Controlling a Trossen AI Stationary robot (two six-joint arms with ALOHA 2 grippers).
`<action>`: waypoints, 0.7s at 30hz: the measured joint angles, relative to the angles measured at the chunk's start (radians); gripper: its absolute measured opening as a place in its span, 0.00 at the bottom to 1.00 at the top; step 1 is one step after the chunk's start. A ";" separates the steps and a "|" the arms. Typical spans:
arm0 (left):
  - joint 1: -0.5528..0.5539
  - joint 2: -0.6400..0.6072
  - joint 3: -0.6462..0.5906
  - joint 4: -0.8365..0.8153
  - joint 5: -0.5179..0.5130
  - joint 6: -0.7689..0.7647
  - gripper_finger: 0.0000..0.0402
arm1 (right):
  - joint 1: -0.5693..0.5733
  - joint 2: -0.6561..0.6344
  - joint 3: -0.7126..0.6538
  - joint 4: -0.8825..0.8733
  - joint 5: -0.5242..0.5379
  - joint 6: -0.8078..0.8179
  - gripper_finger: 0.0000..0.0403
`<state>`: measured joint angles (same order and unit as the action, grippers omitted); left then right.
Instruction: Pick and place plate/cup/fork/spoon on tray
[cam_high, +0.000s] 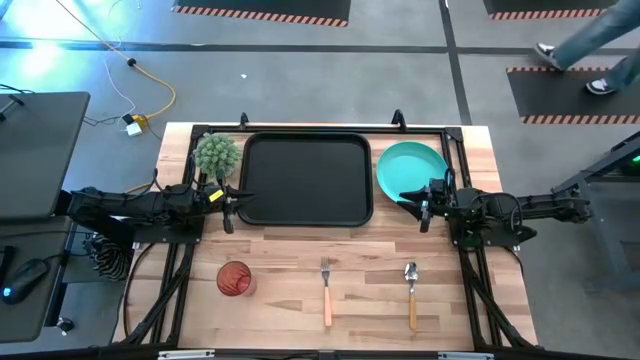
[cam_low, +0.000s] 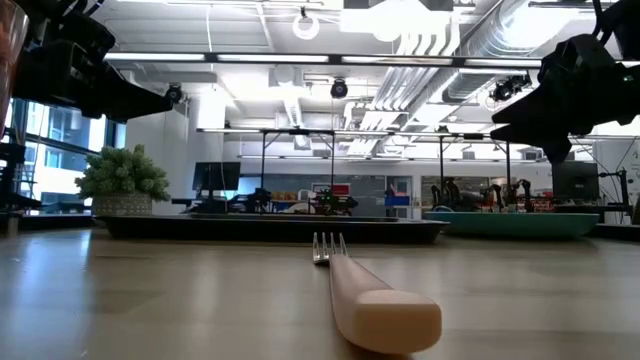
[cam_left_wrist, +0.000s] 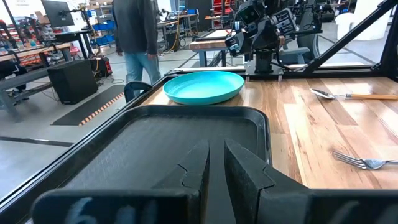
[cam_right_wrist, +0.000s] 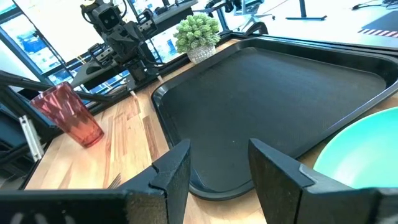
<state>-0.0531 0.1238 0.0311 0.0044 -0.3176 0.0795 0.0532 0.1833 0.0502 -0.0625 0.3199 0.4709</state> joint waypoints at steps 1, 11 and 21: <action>0.000 0.000 0.000 0.001 0.000 0.000 0.10 | 0.000 0.000 0.000 0.000 0.004 0.000 0.38; 0.000 0.000 0.000 0.003 -0.006 -0.171 0.10 | 0.000 0.000 0.000 0.019 0.022 0.136 0.38; 0.000 0.000 0.000 0.002 -0.006 -0.365 0.10 | 0.000 0.000 0.000 0.020 0.069 0.157 0.38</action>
<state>-0.0532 0.1239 0.0311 0.0067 -0.3241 -0.2859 0.0528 0.1829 0.0499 -0.0428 0.3893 0.6281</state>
